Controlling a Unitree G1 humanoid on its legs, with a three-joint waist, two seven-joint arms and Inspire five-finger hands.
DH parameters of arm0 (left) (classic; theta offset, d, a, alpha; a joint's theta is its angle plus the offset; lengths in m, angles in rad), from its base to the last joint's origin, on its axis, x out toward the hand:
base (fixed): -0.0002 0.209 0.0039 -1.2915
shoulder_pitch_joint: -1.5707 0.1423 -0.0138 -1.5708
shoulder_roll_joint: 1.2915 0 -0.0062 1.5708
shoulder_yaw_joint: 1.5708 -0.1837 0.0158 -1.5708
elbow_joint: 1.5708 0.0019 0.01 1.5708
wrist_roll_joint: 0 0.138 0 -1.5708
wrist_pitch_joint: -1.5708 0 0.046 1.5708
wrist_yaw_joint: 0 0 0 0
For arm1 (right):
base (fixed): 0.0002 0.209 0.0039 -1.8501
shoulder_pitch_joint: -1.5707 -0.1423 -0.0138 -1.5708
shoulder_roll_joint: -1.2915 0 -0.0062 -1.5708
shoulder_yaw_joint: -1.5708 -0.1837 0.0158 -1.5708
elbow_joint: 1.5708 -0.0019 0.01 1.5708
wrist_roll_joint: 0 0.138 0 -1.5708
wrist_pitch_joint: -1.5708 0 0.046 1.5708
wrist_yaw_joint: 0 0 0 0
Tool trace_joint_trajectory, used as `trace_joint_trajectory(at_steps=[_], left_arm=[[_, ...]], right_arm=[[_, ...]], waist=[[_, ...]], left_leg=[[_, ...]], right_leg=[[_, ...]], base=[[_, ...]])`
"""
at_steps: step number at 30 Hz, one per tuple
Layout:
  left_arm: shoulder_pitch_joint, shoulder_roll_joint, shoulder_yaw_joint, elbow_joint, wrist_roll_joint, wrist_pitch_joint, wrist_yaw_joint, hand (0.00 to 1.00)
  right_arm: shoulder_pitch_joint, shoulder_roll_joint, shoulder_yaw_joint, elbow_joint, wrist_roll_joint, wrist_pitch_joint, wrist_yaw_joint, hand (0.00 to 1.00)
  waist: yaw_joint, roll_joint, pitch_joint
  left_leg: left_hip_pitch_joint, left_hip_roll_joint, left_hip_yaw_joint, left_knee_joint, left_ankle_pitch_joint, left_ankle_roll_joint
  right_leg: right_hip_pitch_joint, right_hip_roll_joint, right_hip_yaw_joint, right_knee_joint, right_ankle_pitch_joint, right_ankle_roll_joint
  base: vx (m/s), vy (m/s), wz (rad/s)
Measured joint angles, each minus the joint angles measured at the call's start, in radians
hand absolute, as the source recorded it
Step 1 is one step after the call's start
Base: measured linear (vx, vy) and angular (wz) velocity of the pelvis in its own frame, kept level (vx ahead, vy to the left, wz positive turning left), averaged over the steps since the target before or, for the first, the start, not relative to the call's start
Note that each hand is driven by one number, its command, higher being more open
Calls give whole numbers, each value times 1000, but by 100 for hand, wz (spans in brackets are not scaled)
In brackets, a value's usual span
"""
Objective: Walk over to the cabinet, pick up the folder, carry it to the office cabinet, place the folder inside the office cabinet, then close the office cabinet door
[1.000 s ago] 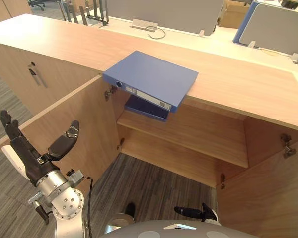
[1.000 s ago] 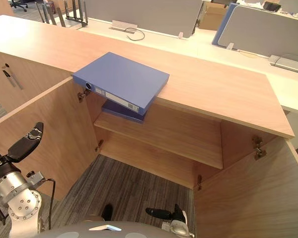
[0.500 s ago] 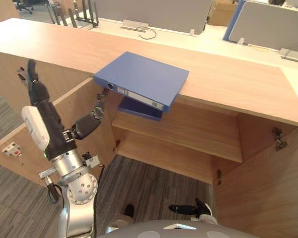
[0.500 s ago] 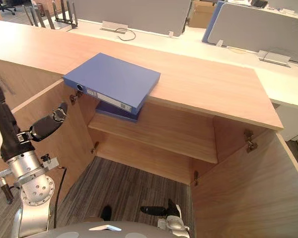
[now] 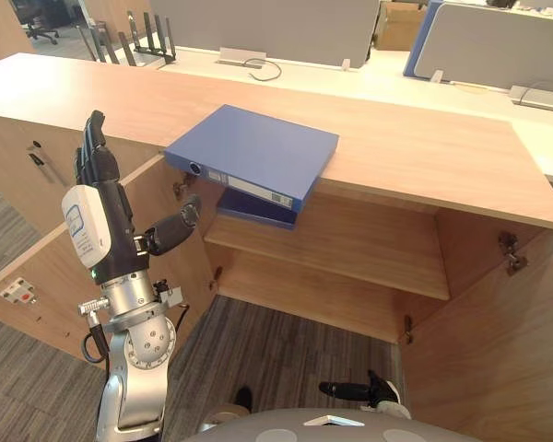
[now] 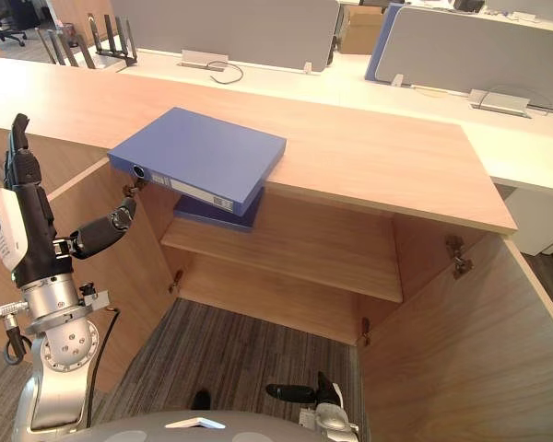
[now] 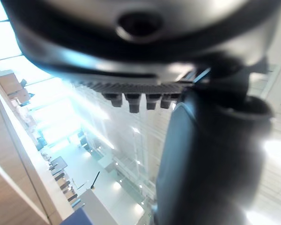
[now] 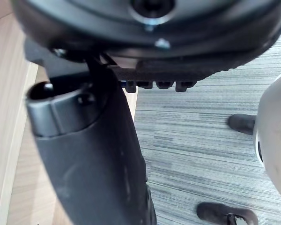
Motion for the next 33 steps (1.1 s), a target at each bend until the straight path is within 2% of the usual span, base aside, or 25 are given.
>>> trace_joint_trajectory(at_steps=[5,10,18,28,33], left_arm=[[-29,46,9,16,2,10,-25,100],[-36,79,5,30,41,10,-43,100],[-74,146,-63,95,51,10,-95,100],[-124,215,-93,171,88,7,-105,100],[-204,239,-107,215,119,10,-104,100]], right_arm=[[15,-13,0,-2,-2,0,5,100],[35,-23,6,-3,-1,0,9,100],[37,-26,9,-4,-19,0,25,100],[33,-26,9,-4,-39,0,26,100],[32,-27,9,-4,-39,0,26,100]], waist=[[-4,11,-9],[-5,11,-18],[-8,11,-29],[-19,12,-36],[-27,12,-37]], left_leg=[[17,4,17,-6,-4,-8],[17,7,22,-6,-2,-5],[18,10,38,-6,-1,-4],[29,15,65,-7,-5,-7],[32,20,76,-8,-6,-8]], right_leg=[[7,0,13,1,-1,-2],[5,2,16,0,-2,-3],[-2,2,34,1,-1,-3],[-6,2,59,0,2,-5],[-9,6,72,0,6,-7]], base=[[-25,-7,-7],[-2,-3,-1],[1,-9,-5],[-10,-13,-8],[-28,-13,-7]])
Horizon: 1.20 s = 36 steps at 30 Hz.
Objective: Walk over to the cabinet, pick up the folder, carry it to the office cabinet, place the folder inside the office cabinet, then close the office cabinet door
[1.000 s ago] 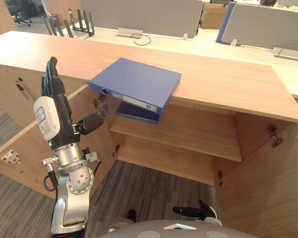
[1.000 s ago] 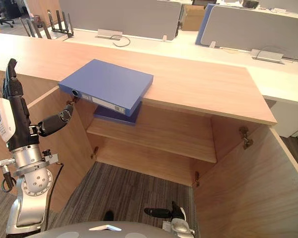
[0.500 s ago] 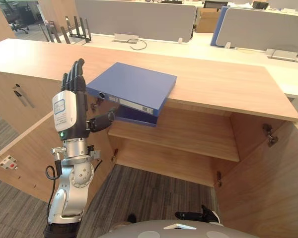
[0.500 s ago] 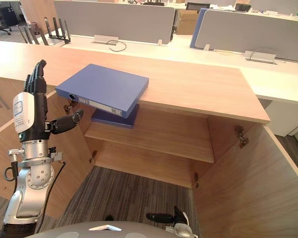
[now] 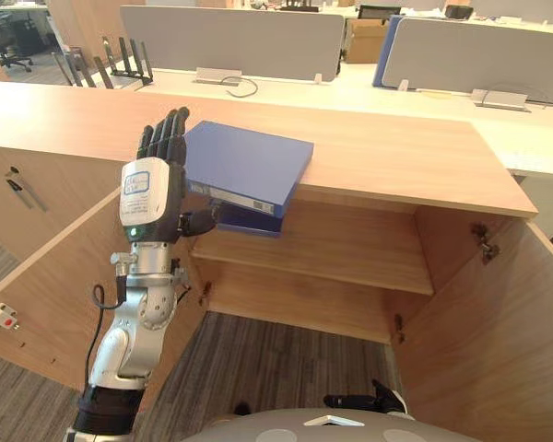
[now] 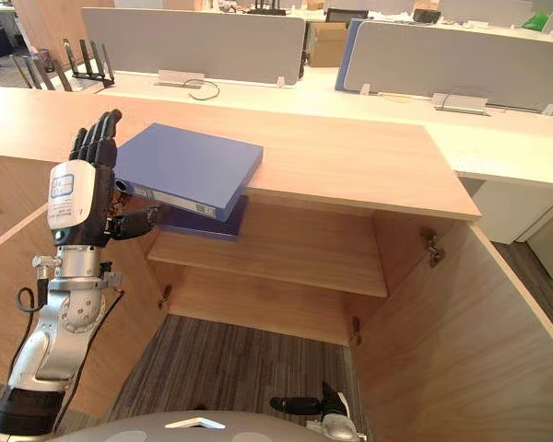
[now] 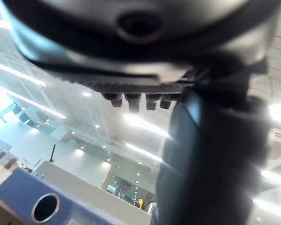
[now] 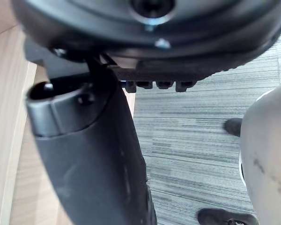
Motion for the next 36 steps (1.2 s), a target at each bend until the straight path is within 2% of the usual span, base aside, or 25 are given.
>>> trace_joint_trajectory(at_steps=[5,11,14,28,32,36], left_arm=[[-59,20,-32,48,3,-2,0,100],[-62,51,-47,150,32,-14,-11,100],[-62,76,-66,155,32,-18,-22,100],[-62,84,-71,185,32,-19,-34,100],[-63,124,-71,185,32,-19,-39,100],[-121,134,-81,239,32,-17,-39,100]], right_arm=[[0,-1,0,-4,0,0,0,100],[3,-3,0,-15,-1,1,0,100],[5,-7,0,-16,-1,1,0,100],[1,-8,-6,-19,-2,1,0,100],[0,-9,-5,-19,-2,1,1,100],[-2,-10,-4,-20,-2,0,1,100]], waist=[[-4,0,-1],[-7,6,3],[-6,5,7],[-8,2,28],[-9,3,29],[-12,7,33]], left_leg=[[4,3,3,-2,0,0],[15,4,3,-3,-4,-4],[15,4,0,-4,-4,-5],[21,5,7,-3,-15,-14],[29,5,22,-3,-21,-15],[36,5,30,-4,-25,-15]], right_leg=[[0,3,3,-1,1,-1],[7,8,3,-10,0,-3],[13,8,-1,-19,-1,-3],[23,9,7,-32,0,-3],[23,9,25,-33,0,-3],[26,9,29,-34,0,-3]], base=[[-9,-9,-2],[-4,-20,-4],[2,-14,3],[5,-11,-2],[11,-18,-11],[-1,-10,-5]])
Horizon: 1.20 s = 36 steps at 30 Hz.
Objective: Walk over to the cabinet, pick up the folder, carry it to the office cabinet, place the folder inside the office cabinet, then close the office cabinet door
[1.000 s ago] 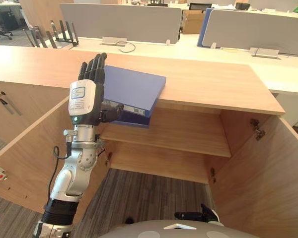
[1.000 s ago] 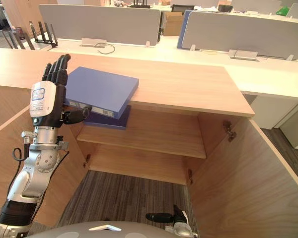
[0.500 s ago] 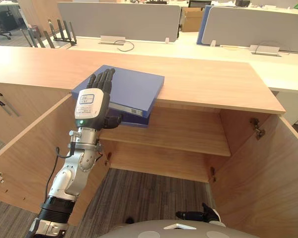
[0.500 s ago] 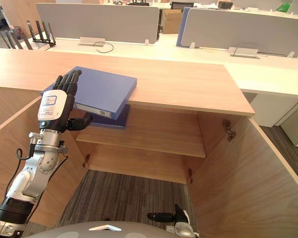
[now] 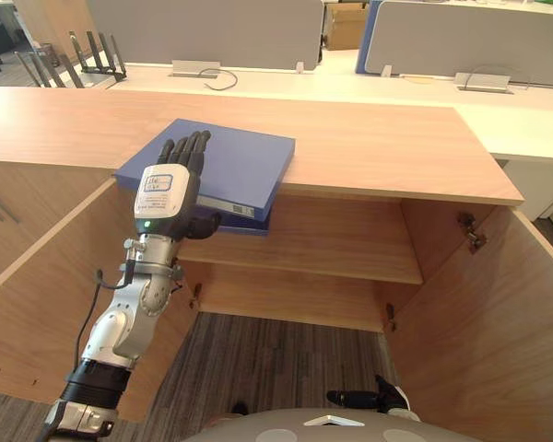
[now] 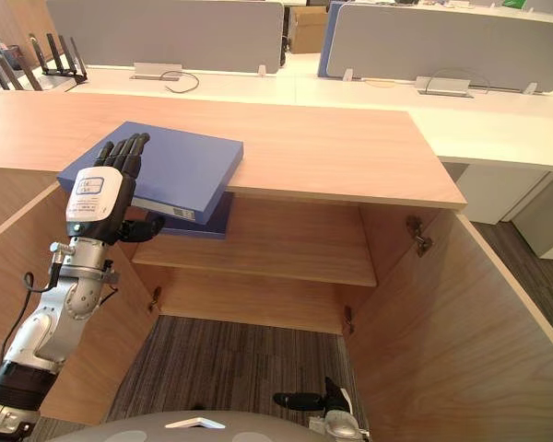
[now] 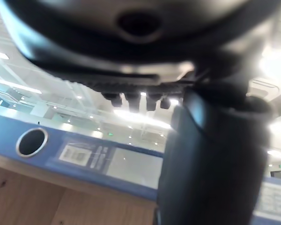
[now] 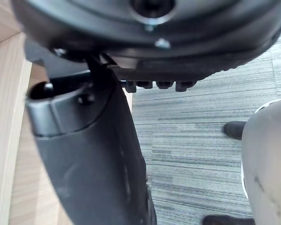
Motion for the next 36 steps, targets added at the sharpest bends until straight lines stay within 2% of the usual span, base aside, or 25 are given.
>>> trace_joint_trajectory(at_steps=[4,16,17,23,29,32,36], left_arm=[[-29,17,-7,33,0,1,-1,100],[-91,25,-69,131,0,0,-30,100],[-91,25,-69,140,0,-1,-32,0],[-102,25,-69,159,0,1,-31,0],[-178,25,-64,160,9,2,41,0],[-191,25,-38,159,43,2,52,0],[-191,24,-37,160,44,4,54,0]], right_arm=[[-2,0,3,0,0,0,0,100],[-2,-3,-1,0,0,0,1,100],[-2,-3,-1,0,0,0,0,100],[-1,-3,-6,0,0,0,0,100],[-2,-4,-5,0,0,0,0,100],[-9,-4,-4,0,0,0,0,100],[-18,-4,-4,0,0,0,0,100]], waist=[[-21,2,1],[-22,3,4],[-23,3,4],[-23,3,4],[-25,3,4],[-42,6,5],[-46,4,6]], left_leg=[[0,1,5,0,-2,0],[3,1,23,1,-8,0],[3,1,25,1,-9,0],[4,1,28,2,-9,0],[14,0,31,0,-10,1],[18,1,35,0,-11,1],[18,1,35,0,-12,1]], right_leg=[[-3,0,2,0,0,0],[-8,1,21,-3,0,0],[-9,1,24,-3,0,0],[-10,0,25,-2,1,1],[-3,0,28,-1,2,1],[-1,0,32,-1,2,1],[-1,0,32,-1,2,2]], base=[[-5,-10,-2],[-1,-12,-3],[-8,-22,-5],[-2,-4,-1],[-13,-8,-2],[-19,-12,-3],[0,0,0]])
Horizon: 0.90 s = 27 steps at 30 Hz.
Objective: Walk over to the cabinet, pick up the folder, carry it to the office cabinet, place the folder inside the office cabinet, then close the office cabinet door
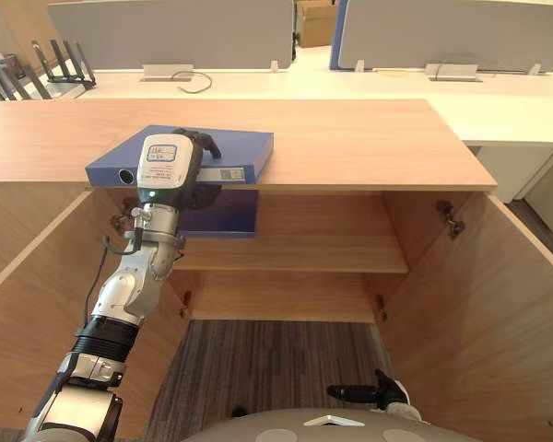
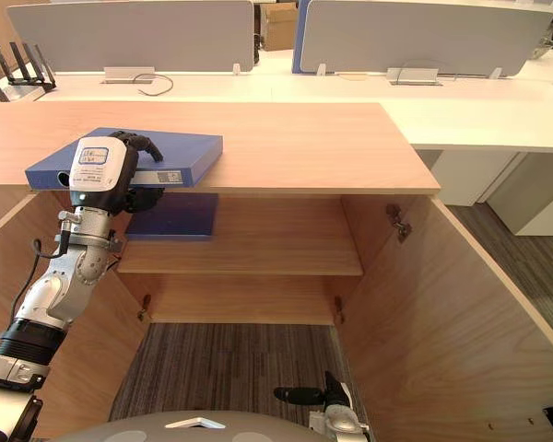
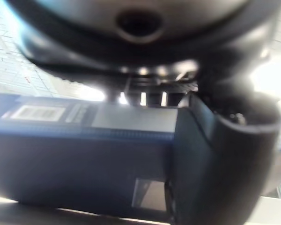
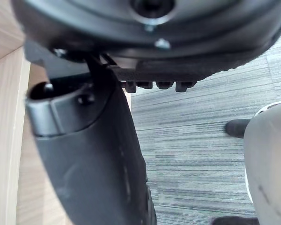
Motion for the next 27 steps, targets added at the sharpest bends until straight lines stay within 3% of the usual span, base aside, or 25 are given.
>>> trace_joint_trajectory(at_steps=[7,10,13,15,18,27], left_arm=[[21,-1,0,-54,-2,8,-10,0],[119,-20,-2,-206,-5,2,-20,0],[224,-110,-5,-371,-21,-33,-24,0],[274,-204,-12,-462,-105,-66,-26,0],[290,-266,-9,-513,-260,-90,-26,0],[350,-336,66,-633,-751,-99,-45,0]], right_arm=[[-1,0,-1,1,-1,0,0,100],[-2,0,-6,3,-1,0,0,100],[-7,0,-27,34,-2,1,0,100],[-14,0,-45,58,-3,1,-1,100],[-15,-1,-53,63,-3,1,-3,100],[-33,-6,0,70,1,1,-3,100]], waist=[[1,-4,2],[1,-8,11],[11,-15,15],[21,-15,16],[24,-14,15],[28,-14,14]], left_leg=[[1,-1,-6,0,0,0],[-1,-2,-7,3,-1,0],[-4,-3,-11,3,-1,0],[-8,-3,-13,4,0,1],[-15,-4,-22,4,4,6],[-15,-4,-22,4,7,10]], right_leg=[[5,0,-6,-3,0,0],[4,-2,-5,-3,0,0],[3,-1,-5,-3,0,0],[-1,0,-2,0,0,0],[-5,1,-7,3,0,0],[-9,0,-5,12,0,-1]], base=[[0,-3,1],[0,0,0],[0,0,4],[0,0,0],[-3,-3,5],[-9,-6,1]])
